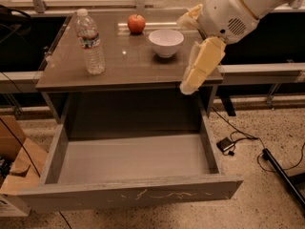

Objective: Place water bottle into top drawer

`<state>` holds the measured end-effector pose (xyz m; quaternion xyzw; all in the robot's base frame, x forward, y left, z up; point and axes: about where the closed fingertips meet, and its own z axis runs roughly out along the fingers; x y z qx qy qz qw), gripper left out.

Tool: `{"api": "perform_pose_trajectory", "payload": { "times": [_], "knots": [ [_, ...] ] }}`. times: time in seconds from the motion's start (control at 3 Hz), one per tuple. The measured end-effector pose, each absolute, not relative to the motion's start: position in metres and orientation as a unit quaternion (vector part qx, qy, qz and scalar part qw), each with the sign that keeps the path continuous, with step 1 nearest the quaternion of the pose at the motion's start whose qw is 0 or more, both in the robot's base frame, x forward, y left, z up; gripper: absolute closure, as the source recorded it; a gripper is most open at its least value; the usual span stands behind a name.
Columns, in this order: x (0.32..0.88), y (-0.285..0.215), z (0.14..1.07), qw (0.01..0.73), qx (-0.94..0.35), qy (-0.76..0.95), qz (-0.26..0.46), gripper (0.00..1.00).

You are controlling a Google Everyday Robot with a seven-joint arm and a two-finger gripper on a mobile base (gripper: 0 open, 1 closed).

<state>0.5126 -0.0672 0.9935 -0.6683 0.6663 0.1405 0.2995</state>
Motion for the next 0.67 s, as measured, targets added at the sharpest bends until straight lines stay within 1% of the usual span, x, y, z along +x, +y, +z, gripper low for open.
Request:
{"api": "perform_pose_trajectory", "payload": {
  "times": [0.33, 0.67],
  "knots": [
    [0.513, -0.066, 0.991, 0.300, -0.660, 0.674, 0.143, 0.00],
    [0.526, -0.043, 0.977, 0.313, -0.657, 0.669, 0.154, 0.00]
  ]
}}
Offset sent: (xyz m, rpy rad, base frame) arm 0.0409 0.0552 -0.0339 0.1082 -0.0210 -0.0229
